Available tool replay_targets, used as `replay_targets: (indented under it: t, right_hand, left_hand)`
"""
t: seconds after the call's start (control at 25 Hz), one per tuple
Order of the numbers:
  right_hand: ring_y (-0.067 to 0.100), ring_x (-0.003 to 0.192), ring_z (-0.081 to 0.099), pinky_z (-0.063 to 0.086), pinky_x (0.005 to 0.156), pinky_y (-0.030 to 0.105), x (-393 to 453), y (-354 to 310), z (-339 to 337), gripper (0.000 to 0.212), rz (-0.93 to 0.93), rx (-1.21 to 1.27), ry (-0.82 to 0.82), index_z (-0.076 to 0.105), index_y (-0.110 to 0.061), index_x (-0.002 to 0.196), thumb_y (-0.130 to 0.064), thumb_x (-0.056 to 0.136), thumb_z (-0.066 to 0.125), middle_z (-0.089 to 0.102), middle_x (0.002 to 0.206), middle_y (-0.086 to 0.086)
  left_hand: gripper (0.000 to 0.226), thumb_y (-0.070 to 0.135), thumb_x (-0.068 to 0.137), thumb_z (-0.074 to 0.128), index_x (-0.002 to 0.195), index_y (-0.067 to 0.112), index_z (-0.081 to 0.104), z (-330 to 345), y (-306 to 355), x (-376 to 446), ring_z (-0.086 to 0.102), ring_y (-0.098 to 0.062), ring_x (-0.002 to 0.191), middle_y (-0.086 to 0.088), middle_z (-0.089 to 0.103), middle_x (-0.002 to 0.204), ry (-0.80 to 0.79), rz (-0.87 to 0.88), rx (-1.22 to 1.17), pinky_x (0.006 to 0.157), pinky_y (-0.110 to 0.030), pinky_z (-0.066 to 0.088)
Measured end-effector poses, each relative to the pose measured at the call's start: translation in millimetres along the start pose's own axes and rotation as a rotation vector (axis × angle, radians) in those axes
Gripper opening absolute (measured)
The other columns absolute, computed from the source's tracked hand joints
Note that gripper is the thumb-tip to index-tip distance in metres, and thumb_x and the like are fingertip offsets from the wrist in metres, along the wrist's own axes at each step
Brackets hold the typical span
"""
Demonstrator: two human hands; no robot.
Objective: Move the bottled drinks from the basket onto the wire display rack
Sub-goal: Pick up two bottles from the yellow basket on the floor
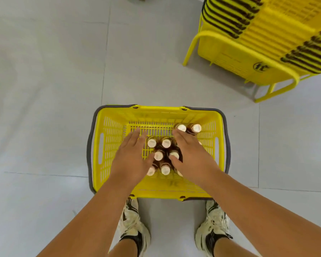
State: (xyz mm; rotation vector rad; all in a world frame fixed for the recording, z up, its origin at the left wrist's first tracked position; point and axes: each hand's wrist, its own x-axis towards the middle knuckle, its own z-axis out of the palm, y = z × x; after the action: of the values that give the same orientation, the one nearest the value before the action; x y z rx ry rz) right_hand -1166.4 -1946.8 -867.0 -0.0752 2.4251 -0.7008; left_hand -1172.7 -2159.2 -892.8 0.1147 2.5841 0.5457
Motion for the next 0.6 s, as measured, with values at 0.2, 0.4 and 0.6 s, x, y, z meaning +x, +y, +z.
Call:
replay_targets:
  t: [0.2, 0.4, 0.6]
  right_hand:
    - [0.02, 0.154, 0.022, 0.028, 0.124, 0.036, 54, 29, 47, 0.073, -0.036, -0.016, -0.068, 0.021, -0.02, 0.162, -0.033, 0.101, 0.059, 0.022, 0.169, 0.0]
    - [0.024, 0.152, 0.028, 0.039, 0.116, 0.04, 82, 40, 70, 0.074, -0.042, -0.093, -0.172, 0.02, -0.021, 0.162, -0.021, 0.1, 0.059, 0.022, 0.169, -0.001]
    - [0.029, 0.133, 0.051, 0.053, 0.096, 0.043, 105, 44, 80, 0.061, -0.015, -0.255, -0.208, 0.036, -0.022, 0.155, -0.014, 0.098, 0.055, 0.044, 0.155, 0.003]
  left_hand:
    - [0.074, 0.044, 0.098, 0.061, 0.161, 0.031, 0.025, 50, -24, 35, 0.014, -0.018, 0.157, 0.005, 0.019, 0.17, -0.12, -0.043, -0.038, 0.12, -0.044, 0.033]
    - [0.07, 0.032, 0.099, 0.062, 0.159, 0.037, 0.027, 69, -38, 60, 0.033, -0.018, 0.15, 0.009, 0.03, 0.166, -0.252, -0.049, -0.053, 0.107, -0.04, 0.045]
    - [0.059, 0.022, 0.095, 0.067, 0.15, 0.033, 0.046, 80, -47, 77, 0.055, -0.022, 0.132, 0.006, 0.057, 0.147, -0.239, -0.069, -0.148, 0.099, -0.035, 0.048]
